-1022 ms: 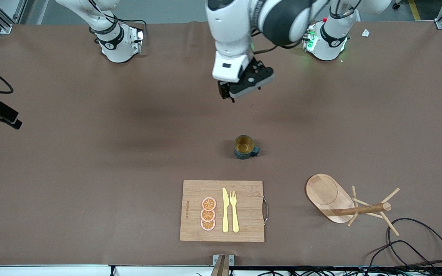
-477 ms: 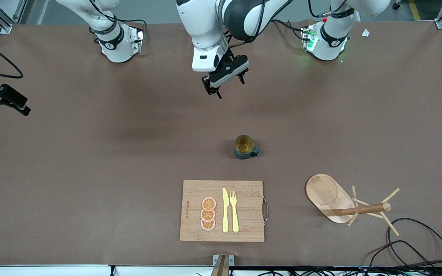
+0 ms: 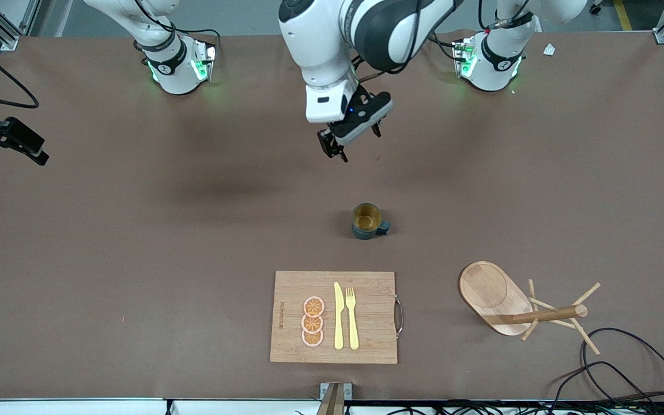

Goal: Pass cup and hang on rack
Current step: 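Move the left gripper over the teal mug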

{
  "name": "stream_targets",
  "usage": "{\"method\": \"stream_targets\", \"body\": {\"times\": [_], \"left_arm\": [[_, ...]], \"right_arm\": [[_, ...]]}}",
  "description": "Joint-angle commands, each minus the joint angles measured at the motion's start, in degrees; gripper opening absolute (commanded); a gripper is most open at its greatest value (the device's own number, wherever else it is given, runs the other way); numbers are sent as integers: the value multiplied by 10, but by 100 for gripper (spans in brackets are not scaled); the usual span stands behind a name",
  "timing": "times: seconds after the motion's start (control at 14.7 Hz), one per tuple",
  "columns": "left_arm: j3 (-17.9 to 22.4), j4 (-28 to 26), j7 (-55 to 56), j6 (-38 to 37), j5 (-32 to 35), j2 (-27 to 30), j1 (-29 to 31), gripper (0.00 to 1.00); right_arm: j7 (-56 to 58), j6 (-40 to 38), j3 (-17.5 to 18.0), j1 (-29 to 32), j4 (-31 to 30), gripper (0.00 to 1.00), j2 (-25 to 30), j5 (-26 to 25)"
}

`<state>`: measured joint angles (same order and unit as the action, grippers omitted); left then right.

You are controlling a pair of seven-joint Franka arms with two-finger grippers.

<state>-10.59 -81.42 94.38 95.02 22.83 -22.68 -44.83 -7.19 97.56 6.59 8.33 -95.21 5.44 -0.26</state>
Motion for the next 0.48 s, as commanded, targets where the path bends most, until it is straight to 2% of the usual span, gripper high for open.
{"method": "stream_targets", "body": {"times": [0.0, 0.2, 0.41], "left_arm": [[-1, 4, -16, -10, 15, 5, 10, 100], [0, -1, -79, -12, 13, 4, 20, 100], [0, 3, -121, -12, 16, 1, 60, 100]], "right_arm": [[4, -4, 6, 16, 18, 100, -4, 10], [2, -28, 6, 15, 17, 100, -4, 10], [2, -29, 7, 13, 20, 100, -3, 10]]}}
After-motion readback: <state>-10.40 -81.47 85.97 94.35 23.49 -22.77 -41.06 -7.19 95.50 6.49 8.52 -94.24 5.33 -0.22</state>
